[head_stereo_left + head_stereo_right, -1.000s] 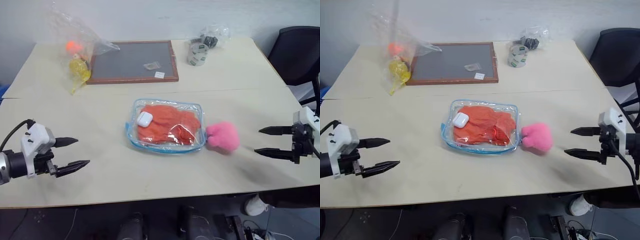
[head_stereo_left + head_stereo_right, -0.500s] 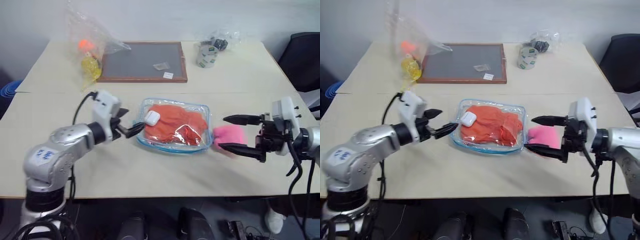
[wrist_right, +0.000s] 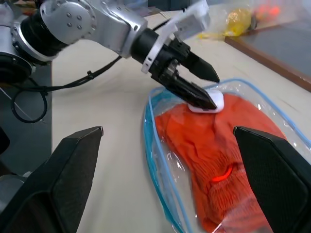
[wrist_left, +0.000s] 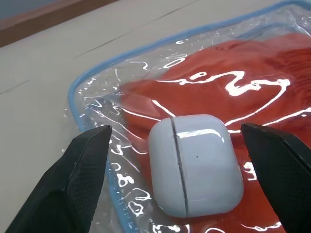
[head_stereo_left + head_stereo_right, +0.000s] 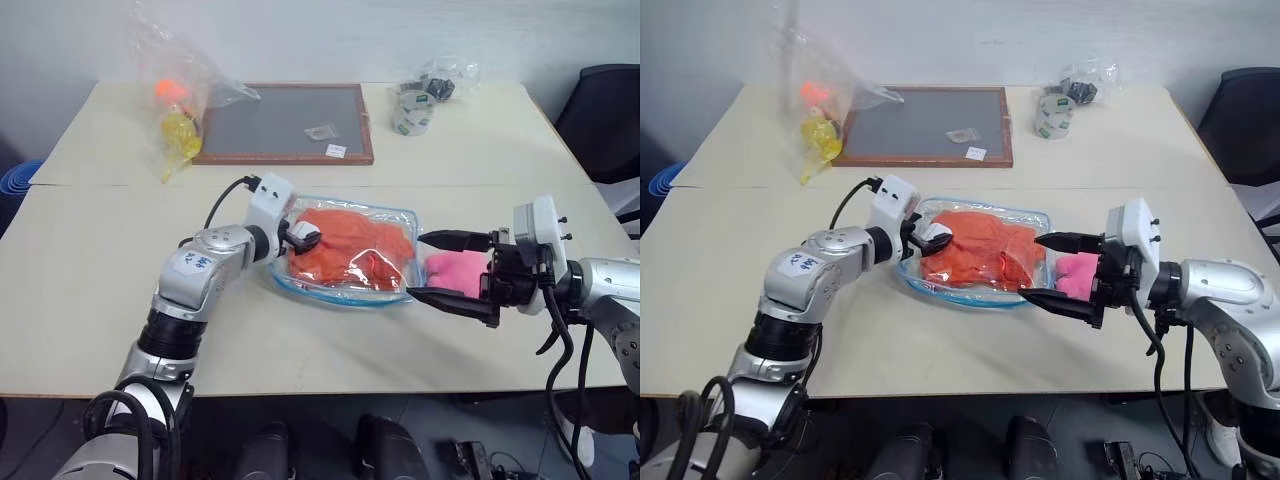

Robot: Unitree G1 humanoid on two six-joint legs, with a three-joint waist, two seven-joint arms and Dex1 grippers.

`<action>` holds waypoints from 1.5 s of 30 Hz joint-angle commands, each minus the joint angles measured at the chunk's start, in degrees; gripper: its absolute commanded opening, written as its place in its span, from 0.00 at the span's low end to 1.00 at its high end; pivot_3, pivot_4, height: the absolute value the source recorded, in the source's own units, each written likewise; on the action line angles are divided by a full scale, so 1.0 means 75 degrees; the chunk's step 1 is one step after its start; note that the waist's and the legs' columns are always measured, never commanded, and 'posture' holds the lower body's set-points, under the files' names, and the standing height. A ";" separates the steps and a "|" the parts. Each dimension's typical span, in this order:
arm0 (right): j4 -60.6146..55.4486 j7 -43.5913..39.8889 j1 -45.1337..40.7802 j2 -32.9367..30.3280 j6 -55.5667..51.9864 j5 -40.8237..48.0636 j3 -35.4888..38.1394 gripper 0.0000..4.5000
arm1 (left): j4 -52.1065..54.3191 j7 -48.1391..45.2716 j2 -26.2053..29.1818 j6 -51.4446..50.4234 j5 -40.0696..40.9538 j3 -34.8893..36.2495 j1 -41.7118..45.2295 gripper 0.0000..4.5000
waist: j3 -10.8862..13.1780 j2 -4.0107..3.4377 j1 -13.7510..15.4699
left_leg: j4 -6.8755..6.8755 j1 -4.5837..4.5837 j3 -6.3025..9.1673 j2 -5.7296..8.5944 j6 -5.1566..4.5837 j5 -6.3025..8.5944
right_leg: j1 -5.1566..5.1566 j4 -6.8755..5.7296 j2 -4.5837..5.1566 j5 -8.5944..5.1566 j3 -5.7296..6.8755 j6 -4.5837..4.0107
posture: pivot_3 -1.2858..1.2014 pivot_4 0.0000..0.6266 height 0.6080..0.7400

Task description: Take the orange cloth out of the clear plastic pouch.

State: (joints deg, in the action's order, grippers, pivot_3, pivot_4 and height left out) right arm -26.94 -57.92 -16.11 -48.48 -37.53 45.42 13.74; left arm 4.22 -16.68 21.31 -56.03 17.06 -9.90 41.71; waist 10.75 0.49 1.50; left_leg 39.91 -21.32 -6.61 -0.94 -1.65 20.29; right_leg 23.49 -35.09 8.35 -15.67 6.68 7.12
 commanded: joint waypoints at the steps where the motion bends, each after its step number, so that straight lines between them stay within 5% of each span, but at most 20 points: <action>1: -0.0256 0.0041 -0.0068 0.0031 0.0058 0.0196 0.0031 1.00 | 0.0265 -0.0075 0.0036 -0.0127 -0.0249 -0.0168 0.0020 0.91 | 0.0000 0.0000 0.0004 | 0.0001 -0.0001 0.0001 0.0000 -0.0001 0.0000 | 0.0000 0.0000 0.0000 0.0000 0.0001 0.0001 | 0.52 0.24 1.00; 7: -0.0233 -0.0002 -0.0149 0.0044 0.0097 0.0220 -0.0088 1.00 | 0.0370 -0.0041 0.0012 -0.0520 -0.0416 -0.0201 -0.0182 0.54 | 0.0000 0.0000 -0.0004 | 0.0003 -0.0001 0.0002 -0.0002 -0.0002 0.0000 | 0.0000 -0.0001 0.0001 0.0000 0.0000 0.0001 | 0.52 0.24 1.00; 11: -0.0140 -0.0053 -0.0294 0.0049 0.0135 0.0216 -0.0214 1.00 | 0.0554 0.0105 -0.0032 -0.0568 -0.0481 0.0088 -0.0312 0.53 | 0.0000 0.0000 -0.0003 | 0.0003 -0.0001 0.0005 -0.0004 -0.0002 0.0000 | 0.0000 -0.0001 0.0001 0.0001 0.0000 0.0001 | 0.52 0.24 1.00; 16: -0.0011 -0.0274 -0.0598 0.0071 0.0152 0.0207 -0.0468 1.00 | 0.0989 0.0883 0.0037 -0.0308 -0.0412 0.2200 -0.0605 0.53 | 0.0001 0.0001 -0.0041 | 0.0004 -0.0002 0.0008 -0.0025 -0.0002 0.0000 | 0.0001 -0.0002 0.0003 0.0001 0.0004 0.0001 | 0.52 0.24 1.00; 21: 0.0395 -0.0547 -0.1044 0.0143 0.0371 -0.0133 -0.0926 1.00 | 0.0866 0.0975 0.1354 -0.0321 -0.0562 0.4435 -0.1806 0.53 | 0.0000 0.0000 -0.0212 | -0.0002 0.0001 0.0000 -0.0061 0.0005 0.0003 | 0.0004 -0.0001 -0.0011 -0.0001 0.0011 -0.0003 | 0.52 0.24 1.00; 28: 0.0982 -0.0923 -0.1485 0.0392 0.0816 -0.0737 -0.1618 1.00 | -0.0571 0.0430 0.2632 0.0784 -0.0609 0.5891 -0.3556 0.53 | -0.0005 0.0018 -0.0060 | 0.0001 -0.0002 -0.0003 -0.0061 -0.0002 0.0011 | 0.0008 0.0005 -0.0001 -0.0002 0.0017 -0.0004 | 0.52 0.24 1.00; 35: 0.1440 -0.1154 -0.1914 0.0618 0.0955 -0.0987 -0.1881 1.00 | -0.1287 0.0142 0.2848 0.1661 -0.0640 0.6045 -0.4329 1.00 | -0.0011 0.0028 -0.0030 | 0.0008 -0.0002 0.0002 -0.0054 -0.0001 0.0032 | 0.0007 0.0003 0.0025 -0.0001 0.0021 -0.0005 | 0.52 0.24 1.00; 41: 0.1559 -0.1250 -0.1884 0.0529 0.1010 -0.1096 -0.1777 1.00 | -0.0138 -0.0361 0.3382 0.1289 -0.0333 0.6775 -0.5099 1.00 | -0.0012 0.0031 -0.0159 | 0.0003 0.0000 -0.0014 -0.0073 0.0009 0.0042 | 0.0017 0.0004 0.0015 -0.0003 0.0033 -0.0009 | 0.52 0.24 1.00; 45: 0.1565 -0.1338 -0.1698 0.0308 0.1040 -0.1138 -0.1542 1.00 | 0.1068 -0.2443 0.4341 0.1497 0.0620 0.7049 -0.5685 1.00 | -0.0013 0.0036 -0.0223 | 0.0004 -0.0004 -0.0018 -0.0086 0.0015 0.0052 | 0.0024 0.0007 0.0015 -0.0008 0.0058 -0.0018 | 0.52 0.24 1.00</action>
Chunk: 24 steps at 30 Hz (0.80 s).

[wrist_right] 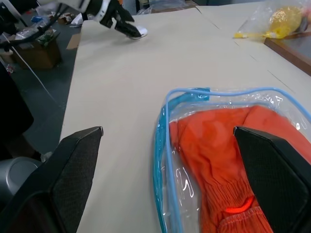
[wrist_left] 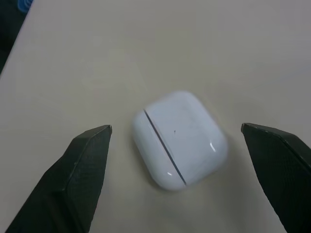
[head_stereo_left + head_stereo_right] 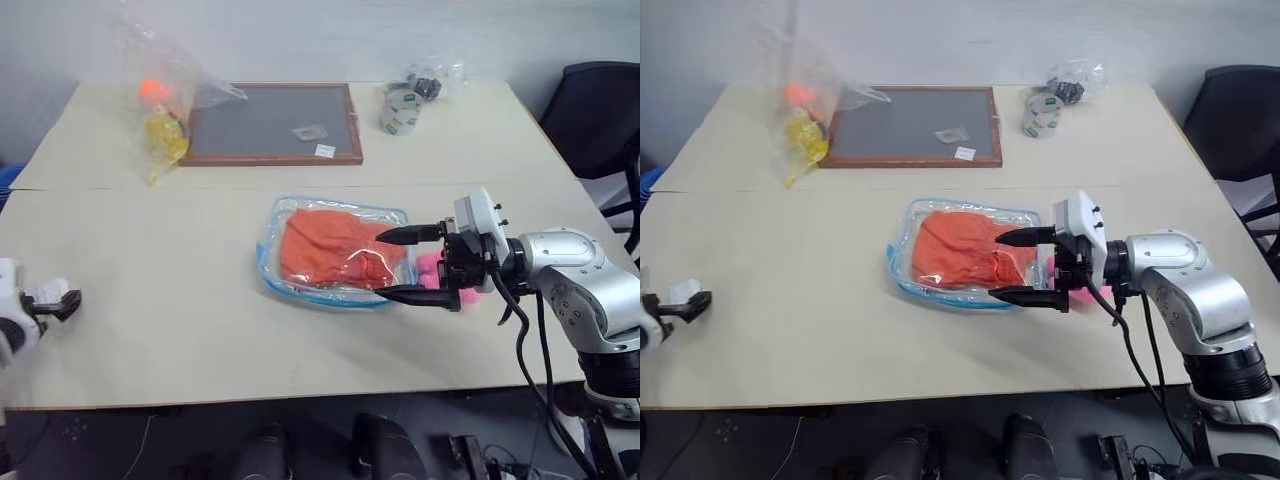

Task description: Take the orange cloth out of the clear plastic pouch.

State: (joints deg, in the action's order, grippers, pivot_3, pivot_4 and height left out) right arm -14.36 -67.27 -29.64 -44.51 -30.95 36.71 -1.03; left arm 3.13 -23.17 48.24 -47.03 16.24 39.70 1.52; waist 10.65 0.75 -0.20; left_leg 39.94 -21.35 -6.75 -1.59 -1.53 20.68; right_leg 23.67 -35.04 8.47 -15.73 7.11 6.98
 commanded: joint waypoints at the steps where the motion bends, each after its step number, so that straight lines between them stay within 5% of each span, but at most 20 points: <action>1: -0.0132 -0.0119 0.0186 -0.0295 0.0153 0.0029 0.0506 1.00 | 0.1609 -0.2292 0.1030 0.0483 0.1026 0.0490 -0.0484 1.00 | 0.0000 0.0000 0.0023 | 0.0001 -0.0003 0.0000 -0.0003 0.0001 0.0002 | 0.0002 0.0001 0.0003 -0.0003 0.0003 -0.0005 | 0.52 0.24 1.00; 5: -0.0274 -0.0216 0.0494 -0.0549 0.0114 0.0064 0.0711 1.00 | 0.2562 -0.4009 0.1937 0.1044 0.1805 -0.0008 -0.0381 1.00 | 0.0008 -0.0015 0.0021 | 0.0001 -0.0003 0.0000 0.0002 0.0000 0.0014 | 0.0001 0.0012 0.0014 -0.0005 0.0012 -0.0010 | 0.52 0.24 1.00; 9: -0.0402 -0.0258 0.0796 -0.0773 0.0055 0.0104 0.0947 1.00 | 0.2883 -0.4649 0.2439 0.2024 0.1575 -0.2348 0.1065 1.00 | 0.0026 -0.0056 0.0028 | 0.0001 0.0004 -0.0011 0.0002 0.0001 0.0013 | -0.0001 -0.0002 -0.0003 -0.0006 0.0011 -0.0012 | 0.52 0.24 1.00; 15: -0.0796 0.0043 0.1277 -0.0953 -0.0120 0.0275 0.1523 1.00 | 0.1307 -0.5579 0.1061 0.4396 -0.0665 -0.6354 0.4089 1.00 | 0.0025 -0.0065 0.0060 | 0.0008 -0.0003 -0.0082 0.0047 -0.0007 0.0007 | 0.0000 -0.0003 -0.0036 -0.0003 -0.0005 -0.0006 | 0.52 0.24 1.00; 24: -0.1616 0.0667 0.2145 -0.0950 -0.0350 0.0510 0.2180 1.00 | -0.1601 -0.5930 -0.0411 0.6805 -0.2298 -0.7820 0.5496 0.96 | 0.0028 -0.0059 0.0061 | 0.0016 -0.0004 -0.0122 0.0003 -0.0004 0.0010 | 0.0013 0.0007 -0.0085 -0.0003 -0.0034 -0.0006 | 0.52 0.24 1.00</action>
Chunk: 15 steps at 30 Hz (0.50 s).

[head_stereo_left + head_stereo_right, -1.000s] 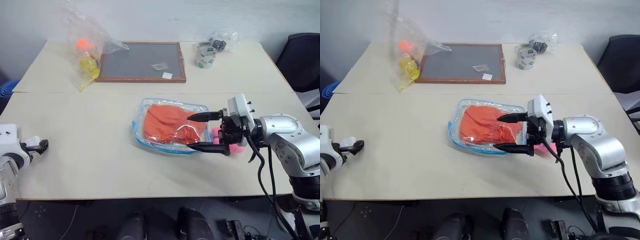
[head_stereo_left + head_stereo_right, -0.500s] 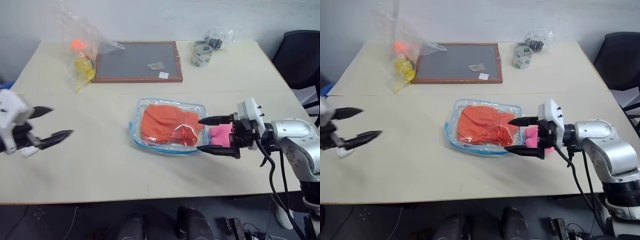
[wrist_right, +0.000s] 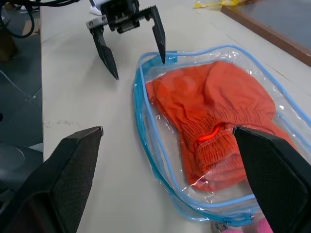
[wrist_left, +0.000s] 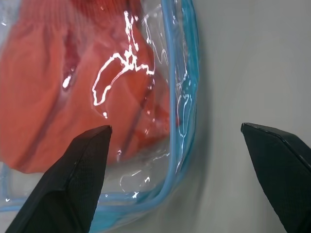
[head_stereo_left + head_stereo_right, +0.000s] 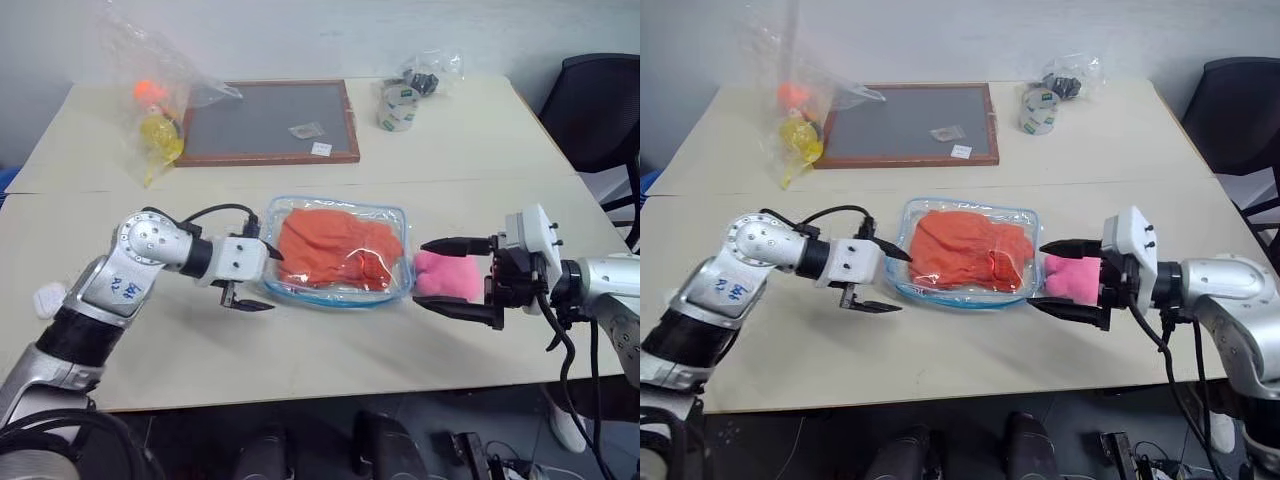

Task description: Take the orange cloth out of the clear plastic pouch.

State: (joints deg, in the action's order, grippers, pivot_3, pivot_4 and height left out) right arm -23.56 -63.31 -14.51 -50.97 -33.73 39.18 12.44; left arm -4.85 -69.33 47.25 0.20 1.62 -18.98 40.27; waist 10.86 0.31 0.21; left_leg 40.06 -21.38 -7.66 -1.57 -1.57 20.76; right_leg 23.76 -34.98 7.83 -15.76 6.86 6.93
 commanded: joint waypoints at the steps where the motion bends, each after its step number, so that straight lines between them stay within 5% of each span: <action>1: -0.0436 0.0185 0.0184 -0.0084 0.0009 0.0193 0.0408 1.00 | -0.0729 0.0349 -0.0426 0.0644 -0.0441 0.0015 0.0413 0.91 | 0.0000 0.0000 0.0019 | 0.0003 0.0000 0.0000 -0.0001 -0.0001 0.0000 | 0.0000 -0.0001 0.0000 0.0001 -0.0003 0.0000 | 0.52 0.24 1.00; 7: -0.0611 0.0335 0.0330 -0.0053 0.0002 0.0284 0.0405 1.00 | -0.0237 0.0337 -0.0513 0.0424 -0.0461 0.0230 0.0032 0.52 | 0.0000 0.0000 0.0048 | 0.0007 0.0001 0.0007 -0.0007 -0.0005 0.0002 | -0.0001 0.0000 0.0000 0.0004 -0.0009 0.0005 | 0.52 0.24 1.00; 14: -0.0342 0.0157 0.0112 -0.0107 0.0096 0.0206 0.0162 1.00 | 0.2639 0.0279 0.0291 -0.1605 -0.0294 0.0675 -0.1562 0.01 | 0.0000 0.0000 0.0017 | 0.0008 0.0006 0.0066 -0.0025 -0.0004 0.0003 | -0.0004 -0.0003 -0.0003 0.0004 -0.0015 0.0004 | 0.52 0.24 1.00; 15: -0.0308 0.0103 0.0099 -0.0129 0.0110 0.0178 0.0122 1.00 | 0.3021 0.0370 0.0408 -0.1956 -0.0375 0.0749 -0.1742 0.01 | 0.0000 0.0000 0.0015 | 0.0008 0.0007 0.0067 -0.0027 -0.0005 0.0002 | -0.0005 -0.0004 -0.0002 0.0004 -0.0016 0.0005 | 0.52 0.24 1.00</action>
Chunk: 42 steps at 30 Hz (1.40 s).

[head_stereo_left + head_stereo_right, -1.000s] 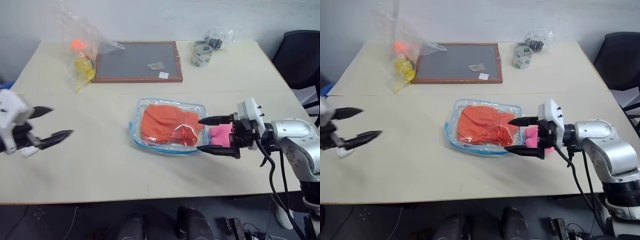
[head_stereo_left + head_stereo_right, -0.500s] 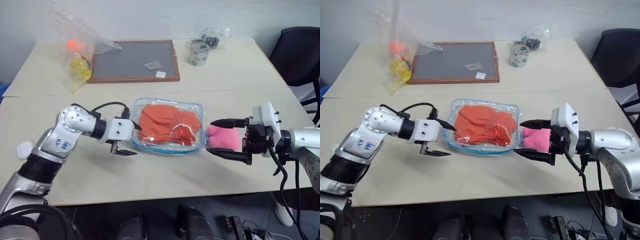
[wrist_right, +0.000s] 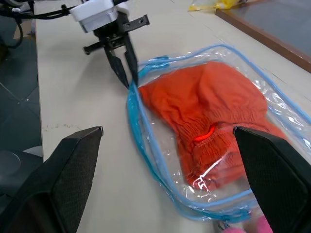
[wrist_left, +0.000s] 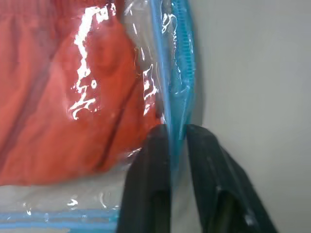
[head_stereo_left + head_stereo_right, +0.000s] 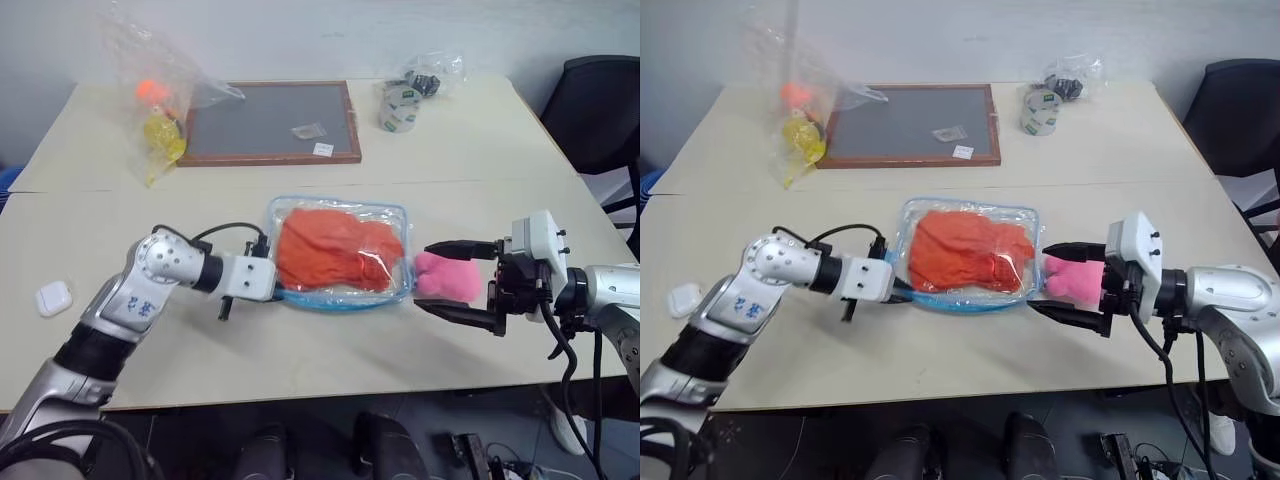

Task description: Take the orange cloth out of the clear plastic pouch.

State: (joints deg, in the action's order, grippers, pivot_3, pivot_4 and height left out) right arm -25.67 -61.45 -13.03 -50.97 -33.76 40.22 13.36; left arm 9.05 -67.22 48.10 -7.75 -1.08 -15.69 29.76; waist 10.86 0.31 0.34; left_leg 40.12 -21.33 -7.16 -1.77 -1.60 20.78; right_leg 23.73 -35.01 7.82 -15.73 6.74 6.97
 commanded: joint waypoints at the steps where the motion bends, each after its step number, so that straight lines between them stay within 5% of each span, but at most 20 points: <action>1: 0.0005 -0.0200 -0.0098 -0.0146 0.0129 0.0017 -0.0027 1.00 | 0.1480 0.0184 0.0376 -0.1209 -0.0089 0.0365 -0.0482 0.01 | 0.0000 0.0000 -0.0003 | 0.0000 0.0002 0.0001 -0.0001 0.0000 0.0000 | -0.0002 0.0000 0.0000 0.0000 -0.0002 0.0000 | 0.52 0.24 1.00; 11: 0.0414 -0.0560 -0.0272 -0.0167 0.0288 -0.0244 -0.0264 1.00 | 0.1680 0.0983 0.0411 -0.1023 -0.0519 0.0649 -0.0971 0.01 | 0.0000 0.0000 0.0116 | 0.0001 0.0005 0.0004 -0.0001 -0.0002 0.0001 | -0.0006 0.0000 0.0003 0.0000 -0.0002 -0.0001 | 0.52 0.24 1.00; 14: 0.0577 -0.0690 -0.0244 -0.0206 0.0345 -0.0331 -0.0247 1.00 | 0.1822 0.0907 0.0328 -0.1390 -0.0088 0.0875 -0.1171 0.13 | 0.0000 0.0000 0.0119 | 0.0001 0.0005 0.0003 -0.0003 -0.0002 0.0001 | -0.0005 -0.0001 0.0004 0.0000 -0.0002 -0.0001 | 0.52 0.24 1.00; 21: 0.1386 -0.0781 -0.0245 -0.0257 0.0782 -0.0954 -0.0242 1.00 | 0.3121 0.1105 0.0346 -0.3098 0.1071 0.2163 -0.1918 0.62 | 0.0000 0.0000 0.0116 | 0.0002 0.0004 0.0003 -0.0010 -0.0002 0.0001 | -0.0005 -0.0001 0.0005 0.0000 -0.0003 -0.0001 | 0.52 0.24 1.00; 25: 0.2470 -0.0423 -0.0483 -0.0186 0.1053 -0.1542 -0.0284 1.00 | 0.3873 0.0487 0.0469 -0.5318 0.3646 0.4247 -0.2218 0.90 | 0.0000 0.0000 0.0104 | 0.0006 0.0008 0.0005 -0.0014 -0.0001 0.0001 | -0.0008 -0.0006 0.0005 0.0000 -0.0004 -0.0001 | 0.52 0.24 1.00; 29: 0.3447 -0.0423 -0.0520 -0.0092 0.1405 -0.1983 -0.0548 1.00 | 0.3886 0.0131 0.0971 -0.6716 0.5528 0.5696 -0.2160 0.90 | 0.0000 -0.0001 0.0098 | 0.0006 0.0009 0.0007 -0.0016 0.0003 -0.0002 | -0.0007 -0.0007 0.0006 -0.0001 -0.0003 -0.0002 | 0.52 0.24 1.00; 34: 0.4704 -0.0321 -0.0712 0.0267 0.2039 -0.2685 -0.1084 1.00 | 0.3820 0.0701 0.1204 -0.6679 0.5949 0.5706 -0.1940 0.90 | 0.0000 -0.0001 0.0092 | 0.0007 0.0021 0.0008 -0.0010 0.0005 -0.0002 | -0.0021 -0.0004 0.0003 -0.0001 -0.0003 -0.0003 | 0.52 0.24 1.00; 42: 0.4921 -0.0476 -0.0770 0.0492 0.2097 -0.2629 -0.1134 0.49 | 0.3919 0.1432 0.1257 -0.6504 0.6125 0.5196 -0.1679 0.91 | -0.0001 -0.0002 0.0015 | 0.0005 0.0022 0.0008 -0.0004 0.0023 0.0001 | -0.0021 -0.0002 -0.0016 -0.0003 -0.0005 -0.0007 | 0.52 0.24 1.00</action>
State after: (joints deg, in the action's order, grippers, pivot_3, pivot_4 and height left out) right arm 11.76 -64.33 -19.73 -47.67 -17.68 20.27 4.95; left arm 37.58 -57.38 56.66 -57.44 43.74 22.91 16.56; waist 10.86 0.29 0.46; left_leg 40.16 -21.16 -7.09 -1.80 -1.41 20.78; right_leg 23.57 -35.02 7.69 -15.75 6.71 6.90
